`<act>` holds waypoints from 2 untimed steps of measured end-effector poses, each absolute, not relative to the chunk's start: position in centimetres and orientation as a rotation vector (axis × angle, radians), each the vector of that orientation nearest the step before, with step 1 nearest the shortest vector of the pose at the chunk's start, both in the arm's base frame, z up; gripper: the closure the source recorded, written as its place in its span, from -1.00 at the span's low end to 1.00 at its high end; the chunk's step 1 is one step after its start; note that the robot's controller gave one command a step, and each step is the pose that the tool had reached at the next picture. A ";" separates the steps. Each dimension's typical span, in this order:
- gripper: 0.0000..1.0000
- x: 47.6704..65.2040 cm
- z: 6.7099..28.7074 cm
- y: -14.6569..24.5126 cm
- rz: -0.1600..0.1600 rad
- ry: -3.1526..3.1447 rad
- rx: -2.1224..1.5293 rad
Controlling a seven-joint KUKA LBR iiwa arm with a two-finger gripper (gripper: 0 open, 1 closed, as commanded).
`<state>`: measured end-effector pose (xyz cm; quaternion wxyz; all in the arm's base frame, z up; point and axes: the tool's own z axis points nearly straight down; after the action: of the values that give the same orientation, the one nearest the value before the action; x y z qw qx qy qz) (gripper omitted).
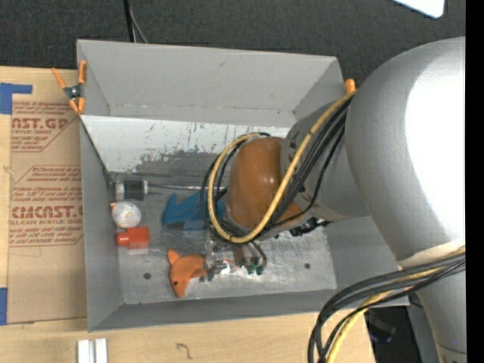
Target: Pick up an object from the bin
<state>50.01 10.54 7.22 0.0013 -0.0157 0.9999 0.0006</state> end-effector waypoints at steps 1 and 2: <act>1.00 51.3 18.8 9.6 0.000 3.097 -0.492; 1.00 51.2 18.6 9.6 0.001 3.101 -0.491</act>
Offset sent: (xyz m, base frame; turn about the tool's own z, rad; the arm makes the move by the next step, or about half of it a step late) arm 0.0000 0.0000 0.0000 0.0000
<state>51.22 9.58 18.62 0.0010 -0.1565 0.9877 0.0002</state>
